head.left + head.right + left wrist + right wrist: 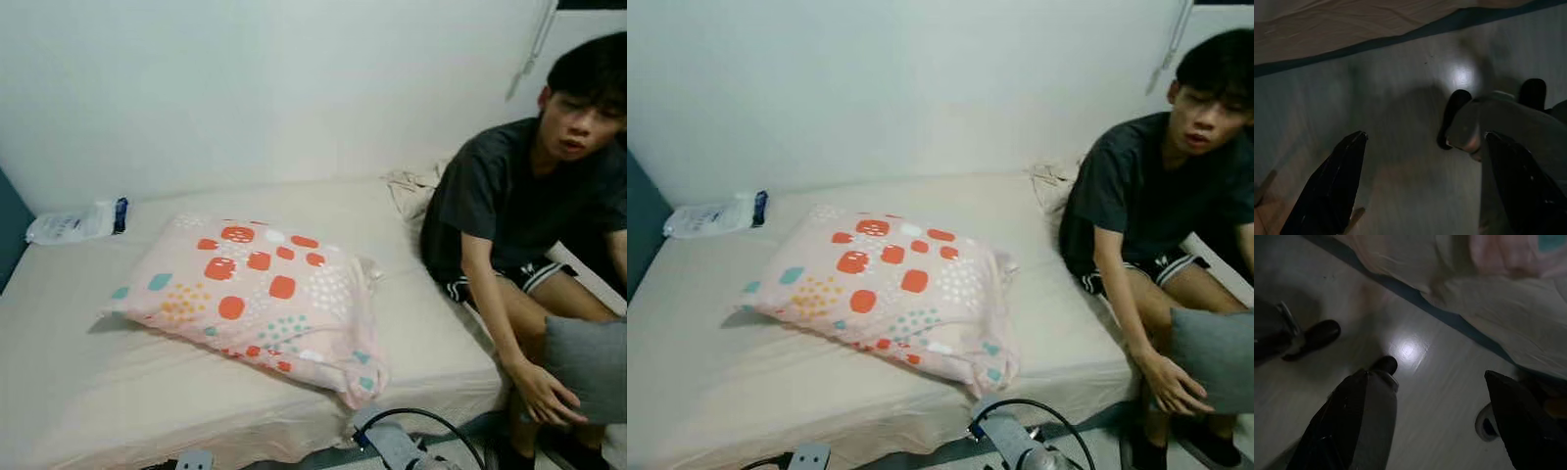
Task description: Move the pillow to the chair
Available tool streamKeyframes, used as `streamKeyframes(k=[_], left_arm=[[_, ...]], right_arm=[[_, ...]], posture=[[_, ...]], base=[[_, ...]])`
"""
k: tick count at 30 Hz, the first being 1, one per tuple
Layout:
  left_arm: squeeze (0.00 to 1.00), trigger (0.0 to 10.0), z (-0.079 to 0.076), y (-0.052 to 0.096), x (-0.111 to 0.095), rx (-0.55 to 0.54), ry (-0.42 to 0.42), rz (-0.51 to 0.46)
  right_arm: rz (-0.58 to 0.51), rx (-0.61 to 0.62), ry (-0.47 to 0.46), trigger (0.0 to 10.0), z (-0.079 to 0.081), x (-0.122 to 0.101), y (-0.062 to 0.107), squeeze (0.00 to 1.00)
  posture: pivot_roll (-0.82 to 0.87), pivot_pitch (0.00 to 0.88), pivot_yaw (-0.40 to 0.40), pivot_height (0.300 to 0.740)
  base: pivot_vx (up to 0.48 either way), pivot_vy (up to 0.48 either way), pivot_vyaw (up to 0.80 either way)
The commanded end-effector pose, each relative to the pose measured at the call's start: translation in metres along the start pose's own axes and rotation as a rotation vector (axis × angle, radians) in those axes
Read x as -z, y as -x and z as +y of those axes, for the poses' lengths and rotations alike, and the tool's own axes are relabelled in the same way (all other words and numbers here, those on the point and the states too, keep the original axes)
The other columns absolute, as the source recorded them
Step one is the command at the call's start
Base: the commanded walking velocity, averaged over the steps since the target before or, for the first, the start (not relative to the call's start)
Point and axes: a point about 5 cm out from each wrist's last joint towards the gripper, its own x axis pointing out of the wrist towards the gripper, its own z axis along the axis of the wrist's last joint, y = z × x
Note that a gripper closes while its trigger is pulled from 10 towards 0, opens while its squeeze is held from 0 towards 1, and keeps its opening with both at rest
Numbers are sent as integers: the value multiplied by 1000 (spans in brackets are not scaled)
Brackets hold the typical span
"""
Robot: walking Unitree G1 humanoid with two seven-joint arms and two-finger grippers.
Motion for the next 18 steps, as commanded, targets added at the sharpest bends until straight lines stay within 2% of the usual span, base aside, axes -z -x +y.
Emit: streamKeyframes(k=[1, 14, 18], left_arm=[[0, 10000, -1, 0, 1, 7, -19, 11], [0, 10000, -3, 0, 2, 12, -8, 10], [0, 10000, -3, 0, 2, 16, 4, 8]], right_arm=[[5, 4, -26, 10000, 2, 2, 0, 0], [17, -4, 2, 10000, 3, 4, 0, 0], [19, -8, 25, 10000, 3, 4, 0, 0]], posture=[[-18, 0, -47, 740], [-12, 3, -51, 740], [-13, 8, -51, 740]], base=[[0, 0, 0], [0, 0, 0], [0, 0, 800]])
